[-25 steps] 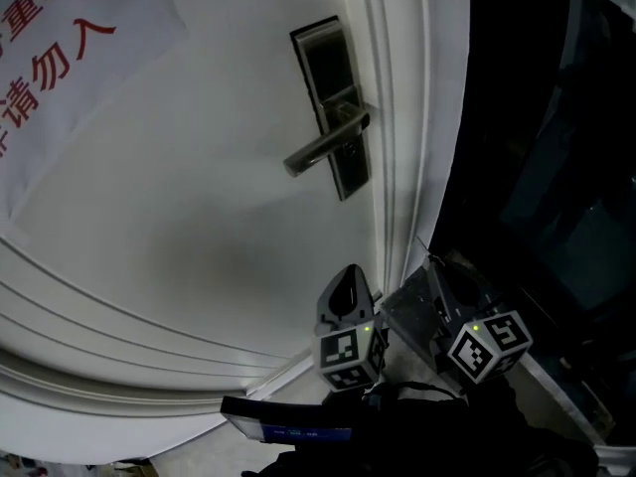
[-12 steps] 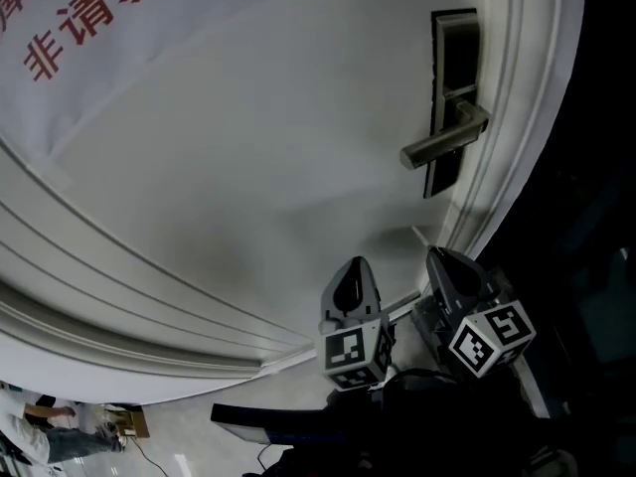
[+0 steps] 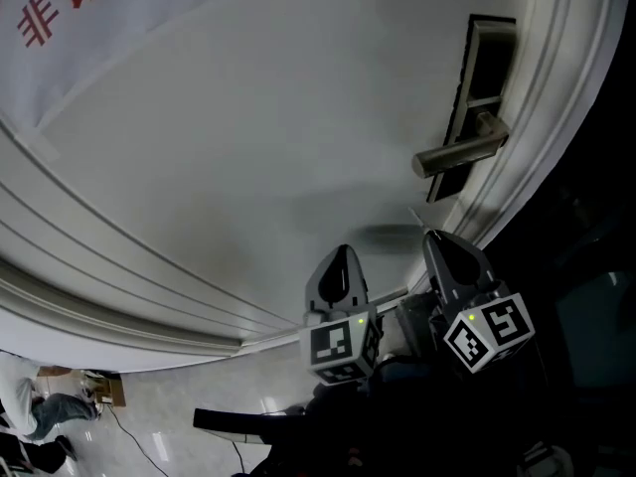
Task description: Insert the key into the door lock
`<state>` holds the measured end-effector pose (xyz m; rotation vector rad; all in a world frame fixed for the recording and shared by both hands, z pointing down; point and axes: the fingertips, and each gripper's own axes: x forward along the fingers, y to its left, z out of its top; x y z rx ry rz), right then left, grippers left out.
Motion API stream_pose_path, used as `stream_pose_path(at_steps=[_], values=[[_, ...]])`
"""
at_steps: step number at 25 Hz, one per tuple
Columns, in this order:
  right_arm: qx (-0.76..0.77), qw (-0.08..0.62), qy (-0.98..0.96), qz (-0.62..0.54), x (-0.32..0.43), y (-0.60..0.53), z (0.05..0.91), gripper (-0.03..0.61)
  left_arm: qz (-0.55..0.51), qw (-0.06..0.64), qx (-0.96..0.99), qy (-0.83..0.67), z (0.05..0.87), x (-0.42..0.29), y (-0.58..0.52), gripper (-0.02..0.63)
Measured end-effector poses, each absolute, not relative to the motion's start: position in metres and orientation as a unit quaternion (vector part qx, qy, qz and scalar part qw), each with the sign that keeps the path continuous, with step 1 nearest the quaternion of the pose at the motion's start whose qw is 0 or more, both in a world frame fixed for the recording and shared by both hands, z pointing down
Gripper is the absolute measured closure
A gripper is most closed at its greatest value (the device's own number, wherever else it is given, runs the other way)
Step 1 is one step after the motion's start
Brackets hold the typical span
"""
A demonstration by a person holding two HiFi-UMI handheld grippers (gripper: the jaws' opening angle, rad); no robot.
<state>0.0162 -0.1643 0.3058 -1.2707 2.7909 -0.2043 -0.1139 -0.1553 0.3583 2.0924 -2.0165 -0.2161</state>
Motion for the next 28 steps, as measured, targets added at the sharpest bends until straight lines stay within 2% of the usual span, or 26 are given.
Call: stream_pose_path(at_steps=[5, 8, 16, 19, 28], values=[[-0.419, 0.019, 0.908, -0.013, 0.037, -0.178, 0.286, 0.566, -0.078, 0.107, 0.709, -0.692, 0.347, -0.1, -0.166, 0.612], [-0.434, -0.012, 0.899, 0.061, 0.053, -0.184, 0.272, 0.566, -0.076, 0.104, 0.715, -0.687, 0.345, -0.089, -0.17, 0.612], [-0.476, -0.215, 0.783, 0.337, 0.081, -0.202, 0.258, 0.566, -0.067, 0.101, 0.741, -0.66, 0.346, -0.062, -0.18, 0.612], [-0.474, -0.269, 0.723, 0.426, 0.085, -0.206, 0.254, 0.565, -0.07, 0.104, 0.748, -0.652, 0.345, -0.055, -0.182, 0.612], [-0.44, -0.322, 0.663, 0.513, 0.08, -0.209, 0.254, 0.566, -0.039, 0.055, 0.766, -0.639, 0.331, -0.042, -0.198, 0.612]])
